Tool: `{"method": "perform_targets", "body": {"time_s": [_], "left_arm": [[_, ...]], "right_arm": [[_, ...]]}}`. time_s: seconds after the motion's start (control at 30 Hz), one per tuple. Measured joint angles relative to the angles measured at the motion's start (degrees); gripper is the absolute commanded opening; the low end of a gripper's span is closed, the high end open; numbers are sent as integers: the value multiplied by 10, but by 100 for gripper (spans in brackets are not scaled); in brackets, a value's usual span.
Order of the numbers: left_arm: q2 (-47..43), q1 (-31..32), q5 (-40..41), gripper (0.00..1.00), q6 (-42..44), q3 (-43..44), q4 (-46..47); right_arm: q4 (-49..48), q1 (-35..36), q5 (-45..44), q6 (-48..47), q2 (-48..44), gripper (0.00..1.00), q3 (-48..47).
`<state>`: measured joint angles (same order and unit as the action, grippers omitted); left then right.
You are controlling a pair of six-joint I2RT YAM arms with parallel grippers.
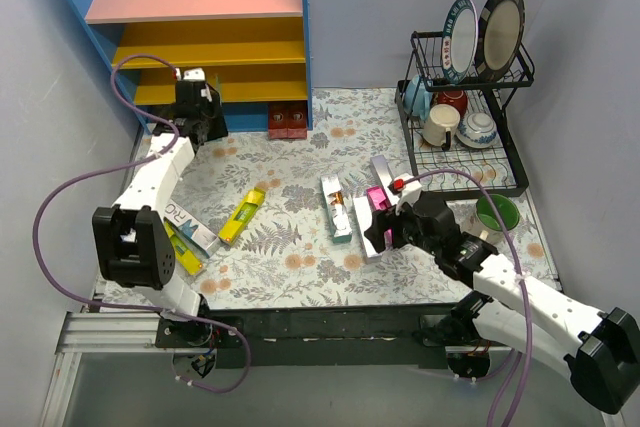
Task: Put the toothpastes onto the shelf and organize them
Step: Place the toothpaste on the shelf.
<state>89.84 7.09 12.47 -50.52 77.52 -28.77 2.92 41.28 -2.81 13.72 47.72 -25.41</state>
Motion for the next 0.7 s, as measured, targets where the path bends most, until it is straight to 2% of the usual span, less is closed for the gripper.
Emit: {"method": "perform_targets", "body": {"time_s": [0.13,0.5,0.63,0.7], "left_arm": [[60,-51,-26,31,21,65,10],[230,-141,-30,32,75,194,78],[264,-162,-26,34,86,233,96],[276,-168,-23,40,90,252,107]], "right_arm": [[-8,0,2,-17,24,89,0],[-31,0,17,-50,80,89,-3],[-33,0,18,-52,90,89,-4],[-36,0,18,-52,94,89,-4]]}}
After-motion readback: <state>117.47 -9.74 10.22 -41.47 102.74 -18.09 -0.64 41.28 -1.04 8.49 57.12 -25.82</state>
